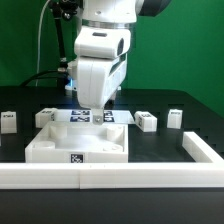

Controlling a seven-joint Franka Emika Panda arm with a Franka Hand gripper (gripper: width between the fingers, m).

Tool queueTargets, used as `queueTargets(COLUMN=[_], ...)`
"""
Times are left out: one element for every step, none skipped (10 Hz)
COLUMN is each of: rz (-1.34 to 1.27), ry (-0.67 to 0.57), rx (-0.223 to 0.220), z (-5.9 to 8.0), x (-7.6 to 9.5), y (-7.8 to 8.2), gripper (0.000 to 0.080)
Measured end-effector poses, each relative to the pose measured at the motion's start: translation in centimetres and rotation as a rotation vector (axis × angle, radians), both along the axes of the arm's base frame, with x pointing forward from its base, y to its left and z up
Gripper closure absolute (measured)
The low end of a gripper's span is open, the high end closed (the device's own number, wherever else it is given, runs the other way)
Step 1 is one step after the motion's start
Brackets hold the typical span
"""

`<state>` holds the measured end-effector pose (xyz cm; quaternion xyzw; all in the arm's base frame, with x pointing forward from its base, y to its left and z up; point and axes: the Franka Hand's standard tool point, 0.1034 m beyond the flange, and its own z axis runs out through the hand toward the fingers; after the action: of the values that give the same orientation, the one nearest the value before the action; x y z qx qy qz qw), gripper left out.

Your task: Assemble one leg

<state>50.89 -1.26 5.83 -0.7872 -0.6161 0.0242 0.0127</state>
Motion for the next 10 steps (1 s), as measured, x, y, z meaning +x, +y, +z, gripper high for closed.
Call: queueTargets(rz=[0.066,0.107,0.111,0.109,0.108,0.108,0.108,0.083,0.076,0.075], ry=[-0.056,-0.083,-0.080,-0.080,-0.080,-0.080,-0.078,-0.077,-0.059,-0.049], rx=[0.010,0.016,0.018,0.018,0.018,0.018,0.018,0.022,0.026,0.030], z=[-0.5,-1.1,-1.5,-1.5,-1.5,-1.5,-1.6,-2.3,-3.3,-4.1], x=[-1.4,-2.6,-3.0,-2.9,-3.0,-3.0,-3.0,-3.5,-4.4,-4.8], y=[-0.3,-0.6,-0.7,-0.7,-0.7,-0.7,-0.7,-0.5,-0.4,-0.3], gripper=[0.0149,0.0149,0.0149,0.0149,0.0149,0.0149,0.0149,0.0149,0.0149,0.0149])
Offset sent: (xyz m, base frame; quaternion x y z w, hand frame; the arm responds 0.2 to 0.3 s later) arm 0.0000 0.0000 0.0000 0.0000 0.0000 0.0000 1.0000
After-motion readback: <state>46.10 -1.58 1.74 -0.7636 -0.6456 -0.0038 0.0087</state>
